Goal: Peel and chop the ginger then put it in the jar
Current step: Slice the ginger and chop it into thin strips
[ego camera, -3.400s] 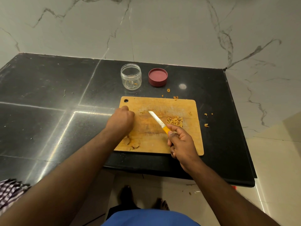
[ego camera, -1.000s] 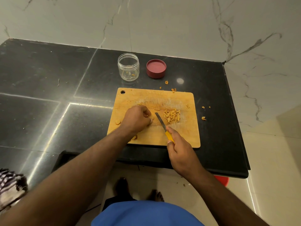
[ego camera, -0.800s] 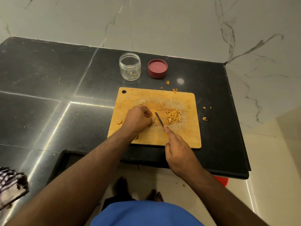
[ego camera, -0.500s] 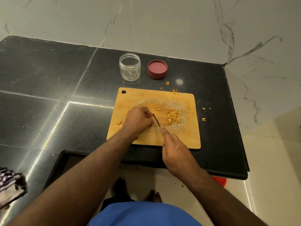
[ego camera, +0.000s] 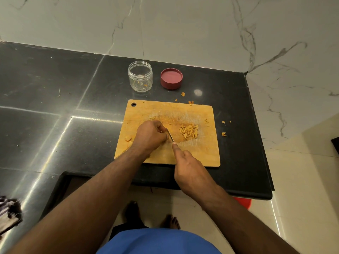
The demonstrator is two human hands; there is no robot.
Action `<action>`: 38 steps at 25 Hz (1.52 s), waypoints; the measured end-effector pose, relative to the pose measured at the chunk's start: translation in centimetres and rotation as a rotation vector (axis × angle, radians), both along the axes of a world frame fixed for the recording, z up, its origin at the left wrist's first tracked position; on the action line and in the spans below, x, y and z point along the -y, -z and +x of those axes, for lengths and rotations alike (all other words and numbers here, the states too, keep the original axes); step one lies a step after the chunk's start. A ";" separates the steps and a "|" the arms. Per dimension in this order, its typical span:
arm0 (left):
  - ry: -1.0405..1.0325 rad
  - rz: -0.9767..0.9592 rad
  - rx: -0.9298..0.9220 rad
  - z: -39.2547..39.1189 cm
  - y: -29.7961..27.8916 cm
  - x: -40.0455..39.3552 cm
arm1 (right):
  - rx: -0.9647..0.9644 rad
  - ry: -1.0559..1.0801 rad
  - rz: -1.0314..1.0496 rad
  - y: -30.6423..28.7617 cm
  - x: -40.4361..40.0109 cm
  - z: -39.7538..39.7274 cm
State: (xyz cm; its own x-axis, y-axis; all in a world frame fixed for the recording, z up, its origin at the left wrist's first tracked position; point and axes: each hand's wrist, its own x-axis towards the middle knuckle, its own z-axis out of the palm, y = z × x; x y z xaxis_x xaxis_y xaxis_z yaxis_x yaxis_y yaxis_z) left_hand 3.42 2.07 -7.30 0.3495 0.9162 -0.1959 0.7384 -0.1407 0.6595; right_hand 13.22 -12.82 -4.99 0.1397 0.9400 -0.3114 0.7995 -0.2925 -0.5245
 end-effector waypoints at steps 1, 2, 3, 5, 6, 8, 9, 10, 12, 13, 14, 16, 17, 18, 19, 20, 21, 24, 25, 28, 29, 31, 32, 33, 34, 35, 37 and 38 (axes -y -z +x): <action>-0.007 -0.005 0.002 0.0 0.0 0.0 | -0.002 0.004 0.003 0.1 0.1 0.0; -0.014 -0.009 0.005 0.0 0.1 0.0 | -0.001 0.008 0.012 0.2 0.4 0.0; -0.020 -0.013 0.008 0.0 0.1 0.0 | 0.003 0.007 0.027 0.3 0.9 0.1; -0.026 -0.019 0.012 0.0 0.1 0.0 | 0.005 -0.004 0.052 0.6 1.9 0.0; -0.027 -0.018 0.012 -0.1 0.0 0.0 | 0.006 -0.004 0.055 0.6 2.3 0.0; -0.020 -0.010 0.007 -0.1 0.0 0.1 | 0.026 0.012 0.049 0.7 3.1 0.3; -0.016 -0.006 0.006 -0.1 0.0 0.2 | 0.048 0.026 0.061 0.8 3.5 0.5; -0.014 -0.006 0.008 -0.1 0.0 0.2 | 0.073 0.034 0.092 0.8 3.6 0.8; -0.009 -0.010 0.010 -0.2 0.1 0.2 | 0.083 0.034 0.175 0.8 3.6 1.0; -0.003 -0.009 0.006 -0.2 0.1 0.2 | 0.050 0.043 0.206 0.8 3.6 0.9; 0.003 -0.007 0.003 -0.3 0.1 0.1 | 0.005 0.062 0.220 0.7 3.4 0.8; 0.008 -0.002 0.006 -0.5 0.2 0.0 | -0.055 0.086 0.207 0.6 3.0 0.6; 0.010 0.001 0.009 -0.5 0.2 0.1 | -0.058 0.080 0.206 0.7 2.9 0.6; 0.011 0.005 0.010 -0.6 0.2 0.1 | -0.059 0.070 0.215 0.7 2.8 0.6; 0.011 0.010 0.011 -0.5 0.2 0.2 | -0.060 0.060 0.224 0.9 2.7 0.7; 0.012 0.015 0.012 -0.5 0.2 0.2 | -0.063 0.048 0.228 0.9 2.5 0.7; 0.014 0.021 0.011 -0.5 0.2 0.2 | -0.067 0.040 0.223 1.0 2.3 0.8; 0.014 0.032 -0.001 -0.4 0.1 0.1 | -0.049 0.030 0.183 0.9 1.4 0.6; 0.011 0.031 -0.002 -0.3 0.2 0.1 | -0.041 0.024 0.170 0.8 1.2 0.5; 0.003 0.029 0.008 -0.3 0.2 0.1 | -0.051 0.008 0.139 0.7 0.8 0.5; 0.001 0.026 0.012 -0.3 0.3 0.1 | -0.053 -0.001 0.134 0.8 0.6 0.5; -0.002 0.016 0.016 -0.3 0.3 0.1 | -0.044 -0.019 0.108 0.7 0.2 0.6; -0.002 0.010 0.016 -0.3 0.3 0.1 | -0.036 -0.030 0.095 0.7 0.0 0.6; -0.002 0.006 0.016 -0.3 0.3 0.1 | -0.028 -0.038 0.084 0.7 -0.2 0.7; -0.003 0.005 0.017 -0.2 0.2 0.1 | -0.019 -0.044 0.076 0.6 -0.2 0.8; -0.006 0.006 0.017 -0.2 0.2 0.0 | -0.012 -0.045 0.073 0.6 -0.1 0.8; -0.012 0.003 0.017 -0.2 0.2 0.0 | -0.005 -0.032 0.089 0.8 0.9 0.8; -0.015 0.000 0.017 -0.2 0.2 0.0 | -0.007 -0.023 0.094 0.7 1.6 0.6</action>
State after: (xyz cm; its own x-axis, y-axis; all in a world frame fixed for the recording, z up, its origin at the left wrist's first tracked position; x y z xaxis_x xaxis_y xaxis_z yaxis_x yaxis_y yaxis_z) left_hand 3.23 2.02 -7.46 0.3388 0.9215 -0.1901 0.7292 -0.1294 0.6719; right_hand 13.86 -14.43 -5.73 0.1156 0.9681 -0.2225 0.8015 -0.2233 -0.5548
